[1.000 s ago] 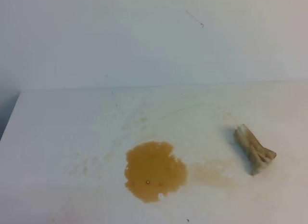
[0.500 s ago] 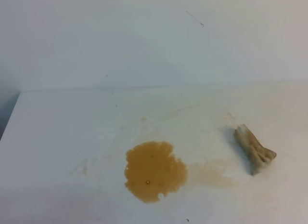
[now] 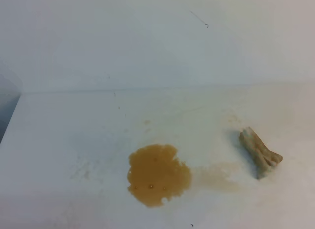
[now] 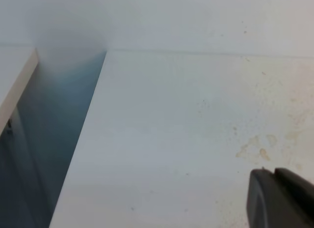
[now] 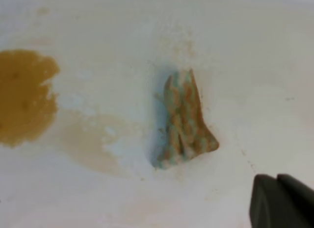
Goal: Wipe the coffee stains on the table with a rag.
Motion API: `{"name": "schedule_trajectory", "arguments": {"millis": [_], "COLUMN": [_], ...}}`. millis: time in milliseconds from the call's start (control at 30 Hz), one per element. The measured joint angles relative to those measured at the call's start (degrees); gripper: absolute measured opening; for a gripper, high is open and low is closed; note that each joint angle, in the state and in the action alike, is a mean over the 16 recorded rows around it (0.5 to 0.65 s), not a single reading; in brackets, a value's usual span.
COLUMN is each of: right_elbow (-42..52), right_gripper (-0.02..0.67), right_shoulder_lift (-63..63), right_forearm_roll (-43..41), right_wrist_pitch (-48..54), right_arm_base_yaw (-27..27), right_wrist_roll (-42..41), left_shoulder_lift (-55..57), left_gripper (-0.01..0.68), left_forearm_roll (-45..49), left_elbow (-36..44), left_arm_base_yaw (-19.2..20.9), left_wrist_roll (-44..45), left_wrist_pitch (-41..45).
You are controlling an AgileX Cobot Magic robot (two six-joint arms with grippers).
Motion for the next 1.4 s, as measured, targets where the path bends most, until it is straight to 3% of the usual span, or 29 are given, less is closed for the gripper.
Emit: {"name": "schedule_trajectory", "arguments": {"millis": [467,700,1000,1400], "right_elbow": [-13.1,-16.0,-17.6,-18.2], "right_gripper": [0.295,0.339,0.316,0.111], "right_shoulder_lift": [25.8,36.7,47.3,51.0], "right_forearm_roll": [-3.0,-2.9,-3.8,-4.6], "right_wrist_pitch": [6.2,5.0,0.9,-2.5], "right_arm_base_yaw": [9.2,10.1,10.1,10.3], "right_wrist_roll": [-2.5,-2.6,-3.2,-5.1], "left_shoulder_lift": [-0.1,-0.1,0.0,0.0], "left_gripper": [0.000,0.000,0.000,0.000], "left_forearm_roll": [0.0,0.0,0.0,0.0], "left_elbow": [0.0,0.0,-0.1,-0.1], "left_arm_base_yaw": [0.0,0.0,0.0,0.0], "left_wrist_roll": [0.0,0.0,0.0,0.0], "left_wrist_pitch": [0.1,-0.1,-0.1,0.0]}}
